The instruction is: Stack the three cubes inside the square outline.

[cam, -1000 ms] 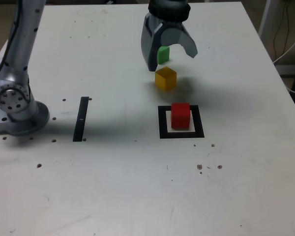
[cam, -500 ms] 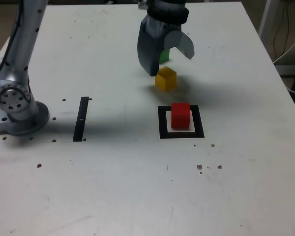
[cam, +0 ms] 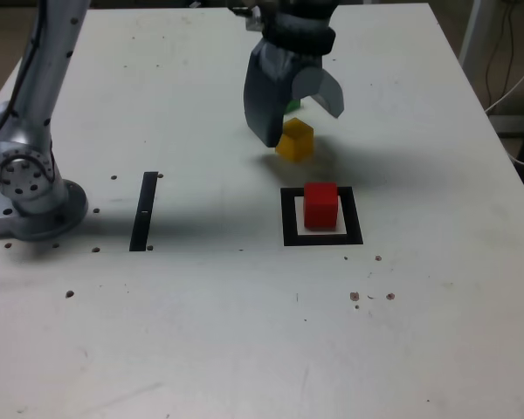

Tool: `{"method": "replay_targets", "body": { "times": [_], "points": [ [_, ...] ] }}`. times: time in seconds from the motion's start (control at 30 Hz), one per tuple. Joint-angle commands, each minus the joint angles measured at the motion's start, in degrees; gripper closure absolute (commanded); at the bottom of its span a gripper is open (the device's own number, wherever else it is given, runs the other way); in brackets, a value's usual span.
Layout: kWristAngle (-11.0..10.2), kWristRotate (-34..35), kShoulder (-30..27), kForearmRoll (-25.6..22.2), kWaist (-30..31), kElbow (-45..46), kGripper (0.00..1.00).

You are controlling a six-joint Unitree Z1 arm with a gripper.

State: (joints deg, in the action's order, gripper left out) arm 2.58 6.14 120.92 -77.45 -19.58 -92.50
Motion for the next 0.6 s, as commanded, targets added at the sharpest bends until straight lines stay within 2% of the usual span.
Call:
{"method": "replay_targets", "body": {
  "times": [0.0,0.33,0.57],
  "points": [
    [0.43,0.05,0.95,0.7,-0.25,0.49,0.01],
    [1.45,-0.59,3.3,2.25,-0.64,0.46,0.02],
    [1.47,-0.75,3.57,2.3,-1.44,0.28,0.07]
  ]
}}
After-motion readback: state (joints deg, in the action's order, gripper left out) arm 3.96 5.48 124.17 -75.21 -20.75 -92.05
